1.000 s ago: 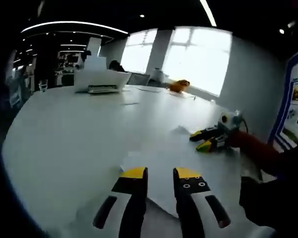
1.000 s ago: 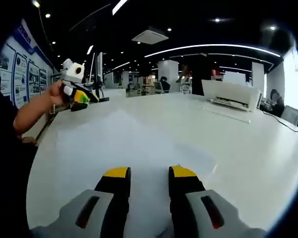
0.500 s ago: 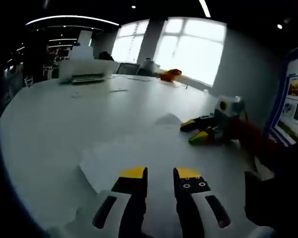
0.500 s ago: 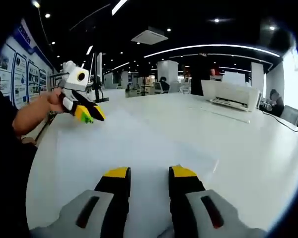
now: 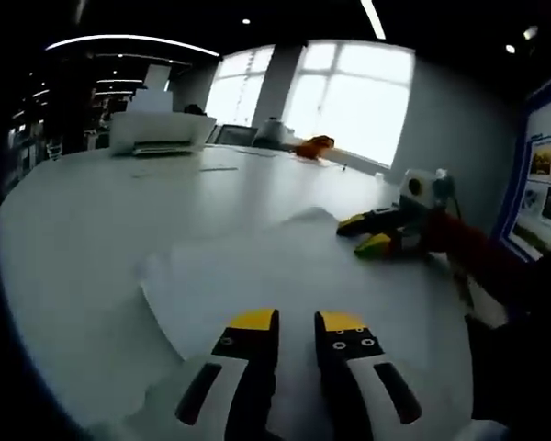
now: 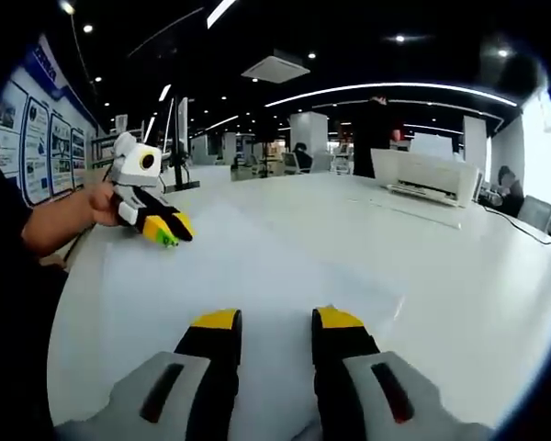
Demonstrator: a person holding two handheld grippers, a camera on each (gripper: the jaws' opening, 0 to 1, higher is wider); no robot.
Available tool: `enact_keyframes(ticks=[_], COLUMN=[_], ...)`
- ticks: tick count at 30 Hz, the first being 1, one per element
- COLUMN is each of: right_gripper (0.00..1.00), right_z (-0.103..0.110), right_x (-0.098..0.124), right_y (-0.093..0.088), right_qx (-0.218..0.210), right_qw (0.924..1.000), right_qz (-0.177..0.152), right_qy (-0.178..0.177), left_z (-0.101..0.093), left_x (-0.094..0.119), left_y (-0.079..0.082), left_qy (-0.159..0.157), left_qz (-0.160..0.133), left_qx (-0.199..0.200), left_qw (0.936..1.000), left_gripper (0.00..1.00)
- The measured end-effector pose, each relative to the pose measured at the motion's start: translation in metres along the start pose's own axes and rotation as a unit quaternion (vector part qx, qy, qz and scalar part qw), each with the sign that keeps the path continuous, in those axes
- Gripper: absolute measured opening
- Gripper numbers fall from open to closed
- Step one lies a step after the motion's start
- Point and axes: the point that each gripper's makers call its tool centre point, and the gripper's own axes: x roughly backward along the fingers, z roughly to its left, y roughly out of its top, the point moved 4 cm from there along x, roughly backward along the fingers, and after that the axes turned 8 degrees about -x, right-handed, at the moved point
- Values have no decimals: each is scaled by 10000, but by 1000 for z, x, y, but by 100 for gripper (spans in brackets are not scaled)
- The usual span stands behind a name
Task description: Organize the stack of printing papers by aligning and flattening the scattered papers on the table
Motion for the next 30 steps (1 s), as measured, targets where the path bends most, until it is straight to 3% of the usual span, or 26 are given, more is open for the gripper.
enact_keyframes(ticks=[5, 8, 15, 21, 30], right_gripper=[26, 30, 32, 32, 33], right_z=[0, 1, 0, 4, 20], right_x=[0, 0, 13, 20, 33], right_y=[1, 2, 16, 16, 14], right_qx=[-46, -106, -352, -106, -98], right_qw=[10000, 9999, 9991, 9999, 9997], right_qz=[13, 72, -237, -22, 226], right_qy=[-51, -22, -11, -124, -20], left_z=[-1, -1, 1, 2, -4], left_x=[1, 2, 8, 17, 27], left_y=[-1, -1, 2, 4, 0], left_qy=[-30, -3, -47, -72, 4], left_qz=[-45, -145, -350, -499, -349], left_qx=[-30, -23, 95, 145, -99], left_qw=[10000, 9999, 9993, 9986, 9993], left_gripper=[22, 30, 39, 43, 51])
